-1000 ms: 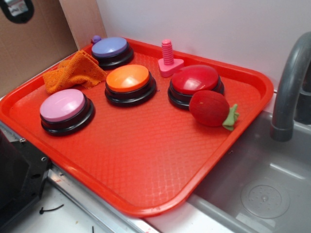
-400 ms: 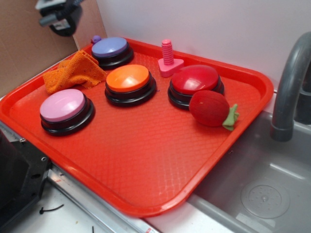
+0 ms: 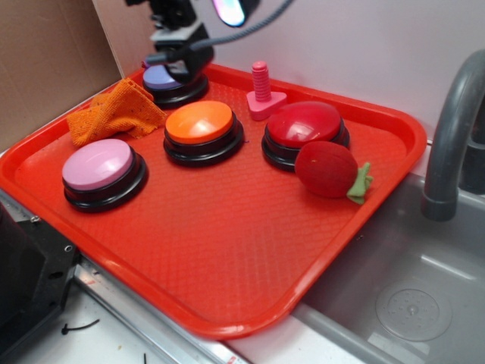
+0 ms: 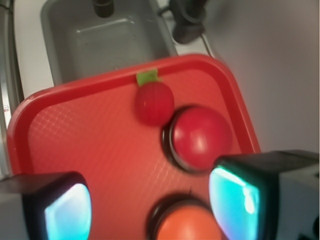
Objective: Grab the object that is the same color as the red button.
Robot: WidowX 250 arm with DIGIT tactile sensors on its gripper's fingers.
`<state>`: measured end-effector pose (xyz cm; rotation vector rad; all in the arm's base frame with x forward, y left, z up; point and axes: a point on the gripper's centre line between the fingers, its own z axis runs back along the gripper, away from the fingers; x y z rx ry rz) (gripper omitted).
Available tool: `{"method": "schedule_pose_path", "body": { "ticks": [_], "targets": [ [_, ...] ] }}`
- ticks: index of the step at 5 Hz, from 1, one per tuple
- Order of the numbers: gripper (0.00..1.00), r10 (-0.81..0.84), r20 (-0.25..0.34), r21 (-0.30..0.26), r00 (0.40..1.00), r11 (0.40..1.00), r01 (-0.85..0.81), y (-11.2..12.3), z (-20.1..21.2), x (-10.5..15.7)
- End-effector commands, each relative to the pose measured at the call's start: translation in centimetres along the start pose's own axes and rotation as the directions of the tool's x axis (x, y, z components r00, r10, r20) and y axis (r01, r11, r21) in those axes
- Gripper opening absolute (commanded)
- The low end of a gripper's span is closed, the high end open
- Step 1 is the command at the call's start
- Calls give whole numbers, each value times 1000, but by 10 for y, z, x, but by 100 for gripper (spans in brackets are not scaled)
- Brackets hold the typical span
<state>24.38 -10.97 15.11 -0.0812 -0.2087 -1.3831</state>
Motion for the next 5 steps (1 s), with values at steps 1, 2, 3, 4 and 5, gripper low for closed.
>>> {"method": "schedule_pose_path", "body": {
  "ticks": [1, 2, 3, 4, 5],
  "targets": [
    [100, -168, 85, -70, 982, 982, 174, 14, -45, 34],
    [100, -175, 73, -79, 982, 980, 180, 12, -63, 39],
    [100, -210, 84, -78, 974, 973, 216, 6, -77, 43],
    [100, -190, 83, -107, 978, 974, 198, 6, -95, 43],
    [100, -166, 24, -117, 986, 979, 168, 7, -109, 45]
  ]
}}
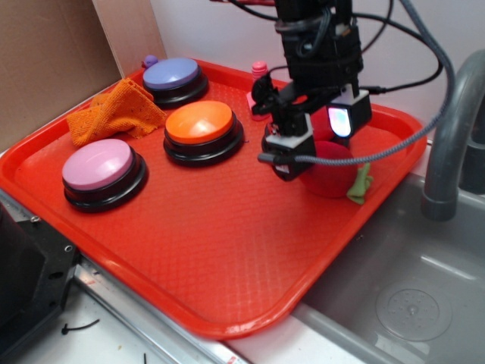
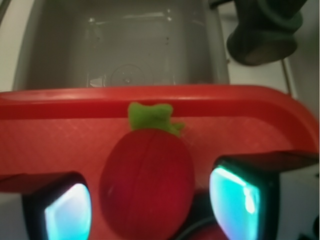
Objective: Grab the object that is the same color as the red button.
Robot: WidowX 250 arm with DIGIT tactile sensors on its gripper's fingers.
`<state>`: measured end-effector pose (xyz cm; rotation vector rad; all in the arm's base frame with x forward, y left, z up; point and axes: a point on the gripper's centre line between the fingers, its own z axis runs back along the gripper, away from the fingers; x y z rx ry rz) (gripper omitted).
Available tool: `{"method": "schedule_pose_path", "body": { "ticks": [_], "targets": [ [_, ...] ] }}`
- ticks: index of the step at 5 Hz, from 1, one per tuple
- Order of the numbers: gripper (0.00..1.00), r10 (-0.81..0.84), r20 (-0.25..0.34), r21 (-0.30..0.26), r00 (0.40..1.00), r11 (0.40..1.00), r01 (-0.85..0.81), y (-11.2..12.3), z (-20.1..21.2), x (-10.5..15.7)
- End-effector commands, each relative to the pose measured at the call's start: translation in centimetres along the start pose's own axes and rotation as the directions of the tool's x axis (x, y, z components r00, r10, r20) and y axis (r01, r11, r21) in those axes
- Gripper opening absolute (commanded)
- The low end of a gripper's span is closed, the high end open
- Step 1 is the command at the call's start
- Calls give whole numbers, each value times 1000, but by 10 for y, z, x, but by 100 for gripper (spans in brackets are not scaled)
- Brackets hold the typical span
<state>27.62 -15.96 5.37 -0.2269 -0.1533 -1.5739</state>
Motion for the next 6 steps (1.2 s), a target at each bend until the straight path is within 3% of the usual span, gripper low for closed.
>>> {"method": "schedule_pose_path", "body": {
  "ticks": [1, 2, 3, 5, 6],
  "targets": [
    [100, 29, -25, 3, 999, 1000, -29, -4, -12, 4],
    [100, 31, -38, -1, 999, 1000, -31, -4, -16, 5],
    [0, 12, -24, 26, 1000, 1000, -11, -6, -15, 3],
    [0, 64, 11, 114, 998, 991, -64, -10, 19, -6],
    [0, 187, 14, 217, 982, 958, -186, -24, 64, -19]
  ]
}}
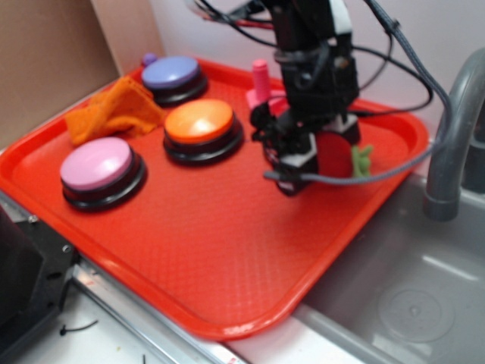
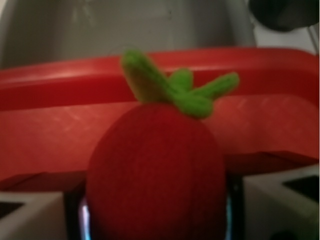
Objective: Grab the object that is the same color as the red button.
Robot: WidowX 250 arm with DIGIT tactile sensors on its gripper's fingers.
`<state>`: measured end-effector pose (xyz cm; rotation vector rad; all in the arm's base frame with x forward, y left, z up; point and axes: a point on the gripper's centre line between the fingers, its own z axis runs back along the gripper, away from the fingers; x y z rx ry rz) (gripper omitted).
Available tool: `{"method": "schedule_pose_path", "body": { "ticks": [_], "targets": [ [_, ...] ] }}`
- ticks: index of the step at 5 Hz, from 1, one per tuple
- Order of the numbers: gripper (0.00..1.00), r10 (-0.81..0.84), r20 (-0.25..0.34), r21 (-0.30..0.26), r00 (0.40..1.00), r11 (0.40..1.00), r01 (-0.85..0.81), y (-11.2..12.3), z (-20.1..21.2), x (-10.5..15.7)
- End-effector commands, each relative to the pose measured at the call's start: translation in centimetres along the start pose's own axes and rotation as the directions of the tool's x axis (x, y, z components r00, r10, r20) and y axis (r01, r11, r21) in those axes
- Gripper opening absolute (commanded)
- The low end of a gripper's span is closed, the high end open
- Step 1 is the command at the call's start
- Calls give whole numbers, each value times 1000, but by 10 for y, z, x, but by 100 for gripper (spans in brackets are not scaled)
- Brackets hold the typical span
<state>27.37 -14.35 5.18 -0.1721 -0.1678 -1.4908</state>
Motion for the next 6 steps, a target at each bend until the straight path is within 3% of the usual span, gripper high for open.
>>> {"method": "schedule_pose_path", "body": {
  "ticks": [1, 2, 3, 4, 5, 6],
  "targets": [
    [0, 352, 54, 180, 935, 917, -356, -35, 112, -31],
    [0, 586, -83, 145, 806, 807, -572, -47, 141, -44],
    [0, 771, -159, 114, 617, 635, -764, -68, 162, -52],
    [0, 905, -127, 180, 407, 424, -887, -85, 178, -65],
    [0, 982, -50, 192, 182, 188, -963, -88, 179, -54],
    [0, 990, -74, 188, 121, 133, -973, -82, 170, -47]
  ]
}}
